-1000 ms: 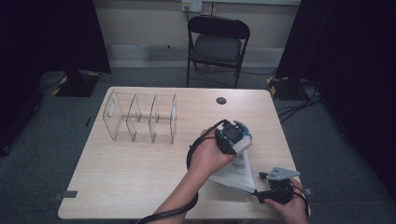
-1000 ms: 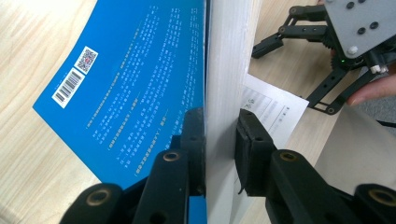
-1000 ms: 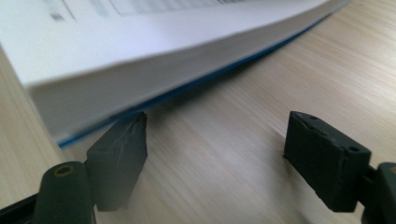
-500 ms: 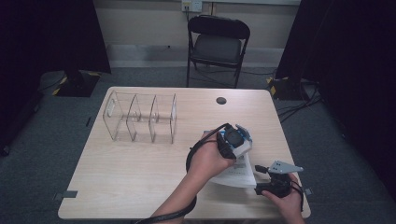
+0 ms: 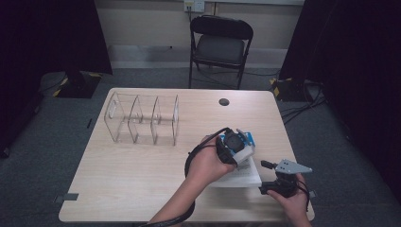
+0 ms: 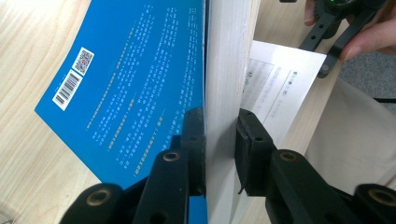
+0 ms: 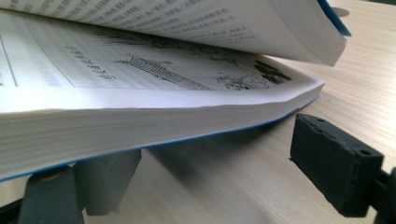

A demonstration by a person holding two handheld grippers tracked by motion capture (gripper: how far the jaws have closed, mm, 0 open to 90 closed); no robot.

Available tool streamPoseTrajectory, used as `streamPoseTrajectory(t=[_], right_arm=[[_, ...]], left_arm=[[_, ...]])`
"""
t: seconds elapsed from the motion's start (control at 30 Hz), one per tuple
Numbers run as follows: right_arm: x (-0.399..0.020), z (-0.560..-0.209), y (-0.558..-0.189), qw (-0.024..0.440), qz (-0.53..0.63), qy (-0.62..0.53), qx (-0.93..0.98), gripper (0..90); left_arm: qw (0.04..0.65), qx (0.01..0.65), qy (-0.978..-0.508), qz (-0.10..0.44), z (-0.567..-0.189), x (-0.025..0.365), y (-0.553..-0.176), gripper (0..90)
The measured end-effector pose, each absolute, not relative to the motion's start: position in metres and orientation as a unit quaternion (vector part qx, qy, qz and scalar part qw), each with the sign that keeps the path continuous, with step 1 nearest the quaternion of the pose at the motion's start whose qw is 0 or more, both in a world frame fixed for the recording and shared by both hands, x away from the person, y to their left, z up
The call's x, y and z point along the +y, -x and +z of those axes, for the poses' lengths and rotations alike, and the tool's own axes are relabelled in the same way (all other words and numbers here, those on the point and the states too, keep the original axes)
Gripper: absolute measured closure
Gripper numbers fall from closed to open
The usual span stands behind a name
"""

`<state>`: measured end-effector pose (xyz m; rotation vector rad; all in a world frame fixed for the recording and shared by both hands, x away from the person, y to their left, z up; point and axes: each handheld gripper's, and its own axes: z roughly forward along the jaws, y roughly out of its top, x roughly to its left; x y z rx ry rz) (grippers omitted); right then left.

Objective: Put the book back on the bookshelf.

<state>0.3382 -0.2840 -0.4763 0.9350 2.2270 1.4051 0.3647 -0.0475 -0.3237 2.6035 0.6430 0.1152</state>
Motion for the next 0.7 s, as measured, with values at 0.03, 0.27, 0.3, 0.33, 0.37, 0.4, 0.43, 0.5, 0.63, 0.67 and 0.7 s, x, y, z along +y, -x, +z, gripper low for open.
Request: streamPoseTrajectory(t=[0.03,0.27,0.3,0.33,0.37,0.4,0.43,0.5,0.63,0.67,0.7], right_arm=[[-0.284,-0.476,-0.338,0.174,0.494,-0.327,0.787,16.1],[-0.279,-0.475,-0.34,0.178,0.487,-0.316,0.794,15.9],[-0.278,-0.474,-0.341,0.177,0.488,-0.313,0.795,15.8],[-0.277,-0.473,-0.342,0.179,0.487,-0.313,0.795,15.2],[-0.276,-0.472,-0.342,0.181,0.488,-0.311,0.795,15.1],[-0.275,-0.471,-0.343,0.182,0.49,-0.309,0.794,15.2],[-0.275,-0.47,-0.343,0.183,0.489,-0.306,0.796,15.0],[-0.274,-0.468,-0.343,0.184,0.489,-0.303,0.797,14.8],[-0.273,-0.467,-0.344,0.182,0.489,-0.303,0.797,14.8],[-0.273,-0.467,-0.344,0.184,0.488,-0.302,0.798,14.8],[-0.273,-0.467,-0.344,0.183,0.49,-0.302,0.797,14.8]], left_arm=[[0.227,0.233,-0.945,0.039,-0.323,-0.048,-0.364,75.3],[0.226,0.223,-0.948,0.034,-0.319,-0.051,-0.359,75.3],[0.226,0.223,-0.948,0.035,-0.319,-0.051,-0.359,75.3],[0.227,0.224,-0.947,0.036,-0.319,-0.051,-0.358,75.3],[0.226,0.222,-0.948,0.036,-0.318,-0.051,-0.357,75.3],[0.225,0.221,-0.948,0.037,-0.318,-0.05,-0.357,75.3],[0.226,0.221,-0.948,0.035,-0.317,-0.05,-0.357,75.3],[0.224,0.217,-0.949,0.038,-0.317,-0.051,-0.356,75.3],[0.228,0.218,-0.948,0.033,-0.315,-0.052,-0.353,75.3],[0.229,0.215,-0.949,0.032,-0.315,-0.052,-0.353,75.3],[0.23,0.215,-0.949,0.029,-0.314,-0.052,-0.353,75.3]])
